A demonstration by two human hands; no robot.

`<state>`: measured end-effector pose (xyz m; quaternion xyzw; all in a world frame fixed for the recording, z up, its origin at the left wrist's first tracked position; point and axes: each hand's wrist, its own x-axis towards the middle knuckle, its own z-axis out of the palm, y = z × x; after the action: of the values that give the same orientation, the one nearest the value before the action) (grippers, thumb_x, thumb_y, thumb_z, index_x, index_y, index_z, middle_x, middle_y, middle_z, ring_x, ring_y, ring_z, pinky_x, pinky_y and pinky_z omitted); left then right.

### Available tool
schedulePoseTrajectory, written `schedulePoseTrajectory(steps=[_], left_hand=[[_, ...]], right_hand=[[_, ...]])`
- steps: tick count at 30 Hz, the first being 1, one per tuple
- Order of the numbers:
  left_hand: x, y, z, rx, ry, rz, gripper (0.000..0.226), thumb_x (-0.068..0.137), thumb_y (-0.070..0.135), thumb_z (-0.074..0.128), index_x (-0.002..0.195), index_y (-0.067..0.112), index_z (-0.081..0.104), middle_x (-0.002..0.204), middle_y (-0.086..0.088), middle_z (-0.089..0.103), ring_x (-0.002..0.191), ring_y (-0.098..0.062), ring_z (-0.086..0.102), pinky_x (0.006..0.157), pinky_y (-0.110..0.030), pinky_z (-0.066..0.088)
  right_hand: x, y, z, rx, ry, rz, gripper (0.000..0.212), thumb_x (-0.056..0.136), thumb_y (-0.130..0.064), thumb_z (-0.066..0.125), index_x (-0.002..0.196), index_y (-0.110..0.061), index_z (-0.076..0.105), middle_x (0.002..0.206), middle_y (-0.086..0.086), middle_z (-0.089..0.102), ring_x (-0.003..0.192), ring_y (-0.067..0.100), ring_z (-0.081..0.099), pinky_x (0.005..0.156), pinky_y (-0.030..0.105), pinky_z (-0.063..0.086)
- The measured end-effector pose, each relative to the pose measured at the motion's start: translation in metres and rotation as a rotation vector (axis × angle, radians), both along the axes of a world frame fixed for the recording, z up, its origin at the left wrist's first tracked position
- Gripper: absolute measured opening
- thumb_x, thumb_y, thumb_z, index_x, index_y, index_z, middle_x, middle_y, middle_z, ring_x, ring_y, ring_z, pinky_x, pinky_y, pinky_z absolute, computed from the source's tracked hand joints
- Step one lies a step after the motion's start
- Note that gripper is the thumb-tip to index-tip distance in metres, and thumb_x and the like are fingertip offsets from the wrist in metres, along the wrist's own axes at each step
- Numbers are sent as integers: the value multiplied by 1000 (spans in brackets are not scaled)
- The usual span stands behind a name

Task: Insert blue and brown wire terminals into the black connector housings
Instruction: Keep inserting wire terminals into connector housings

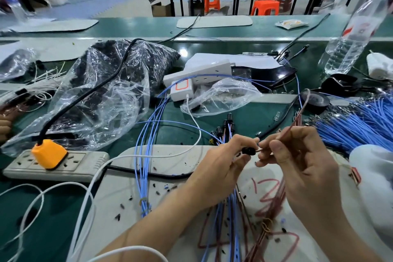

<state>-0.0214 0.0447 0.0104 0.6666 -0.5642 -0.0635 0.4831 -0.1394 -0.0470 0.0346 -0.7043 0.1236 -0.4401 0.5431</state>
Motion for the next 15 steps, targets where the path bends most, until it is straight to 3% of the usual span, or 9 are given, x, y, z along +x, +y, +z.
schedulePoseTrajectory(steps=[5,15], left_hand=[[0,0,-1,-26,76,-19,17,97,5,46,113,6,52,129,-4,60,117,-9,57,90,-12,42],[0,-2,-3,-14,176,-55,14,99,7,38,110,13,46,140,-11,50,132,-7,42,103,-16,38]], right_hand=[[0,2,2,17,-49,17,3,86,-13,53,87,-16,51,82,0,69,64,17,67,62,23,56],[-2,6,3,-21,-109,6,11,89,-8,52,91,-18,51,83,-2,67,68,17,67,64,26,57]])
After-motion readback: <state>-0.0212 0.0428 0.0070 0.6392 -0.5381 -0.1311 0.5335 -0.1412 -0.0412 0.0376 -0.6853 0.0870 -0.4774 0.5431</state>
